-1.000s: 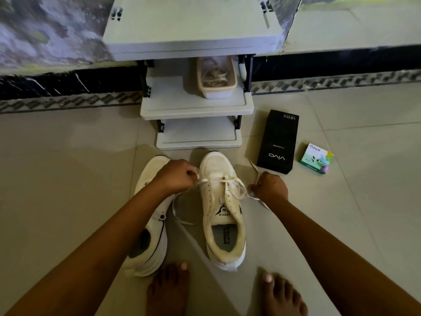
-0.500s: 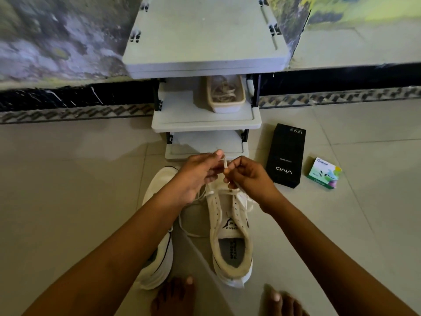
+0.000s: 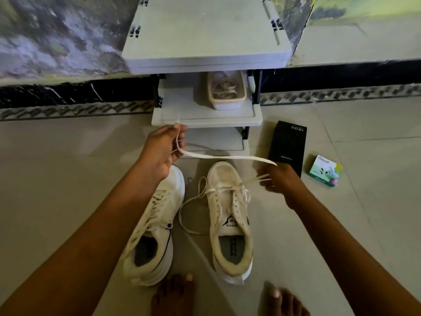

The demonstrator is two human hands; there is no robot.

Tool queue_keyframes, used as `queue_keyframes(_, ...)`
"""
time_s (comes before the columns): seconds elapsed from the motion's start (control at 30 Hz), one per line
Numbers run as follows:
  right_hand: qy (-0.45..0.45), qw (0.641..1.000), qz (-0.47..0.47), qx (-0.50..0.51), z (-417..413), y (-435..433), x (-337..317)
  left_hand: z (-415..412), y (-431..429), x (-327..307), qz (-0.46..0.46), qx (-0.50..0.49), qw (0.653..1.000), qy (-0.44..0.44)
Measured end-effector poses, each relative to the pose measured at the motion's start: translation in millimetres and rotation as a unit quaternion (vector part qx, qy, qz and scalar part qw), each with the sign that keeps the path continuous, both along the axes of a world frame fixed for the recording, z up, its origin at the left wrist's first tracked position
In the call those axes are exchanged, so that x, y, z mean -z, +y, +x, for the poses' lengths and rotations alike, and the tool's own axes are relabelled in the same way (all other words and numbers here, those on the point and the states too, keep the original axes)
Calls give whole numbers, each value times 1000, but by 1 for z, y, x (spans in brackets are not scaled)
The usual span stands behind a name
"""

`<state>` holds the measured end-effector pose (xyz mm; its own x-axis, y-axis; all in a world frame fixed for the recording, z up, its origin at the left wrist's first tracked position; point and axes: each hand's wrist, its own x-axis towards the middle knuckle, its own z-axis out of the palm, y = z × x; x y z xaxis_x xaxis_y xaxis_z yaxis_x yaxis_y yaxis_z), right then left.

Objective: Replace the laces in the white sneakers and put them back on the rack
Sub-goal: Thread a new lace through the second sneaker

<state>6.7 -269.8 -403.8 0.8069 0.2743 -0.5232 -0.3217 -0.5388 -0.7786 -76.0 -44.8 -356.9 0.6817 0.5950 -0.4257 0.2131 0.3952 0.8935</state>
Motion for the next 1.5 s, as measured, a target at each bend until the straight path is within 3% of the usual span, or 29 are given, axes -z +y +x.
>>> queue_keyframes(0.1,154,962,145,-173,-24,12,-48,0,-6,7,28,17,999,20)
queue_keyframes(0.23,283,799,335,-412,-42,18,-90,-1,-3,12,61,36,997,40)
queue_keyframes(0.3,267,761,324,-494,-39,15,-93,-4,-1,12,76,41,995,47)
queue_keyframes(0.33,231,775,280,-517,-36,14,-89,-5,-2,12,89,50,993,51)
queue_keyframes(0.4,104,841,112,-519,-27,14,-71,-7,-7,13,121,77,987,71)
queue_keyframes(0.47,-25,885,-88,-456,-22,15,-39,-9,-15,17,159,110,977,93)
queue_keyframes(0.53,-72,911,-189,-358,-23,14,-8,-11,-25,25,196,159,962,105)
queue_keyframes(0.67,-70,947,-179,-259,-33,16,32,-11,-52,43,249,262,924,129)
queue_keyframes(0.77,-103,953,-187,-217,-37,20,37,-9,-68,60,348,330,865,149)
queue_keyframes(0.87,-128,957,-164,-200,-34,19,34,-9,-79,75,439,349,809,177)
queue_keyframes(1.07,-83,985,-40,-147,-30,4,43,-7,-96,76,556,358,714,230)
queue_keyframes(1.13,-76,986,-26,-146,-29,2,46,-6,-98,80,543,354,726,230)
queue_keyframes(1.33,31,989,57,-130,-26,-3,51,-7,-92,99,368,310,849,219)
queue_keyframes(1.5,71,986,121,-86,-38,-5,61,-6,-103,103,339,260,875,227)
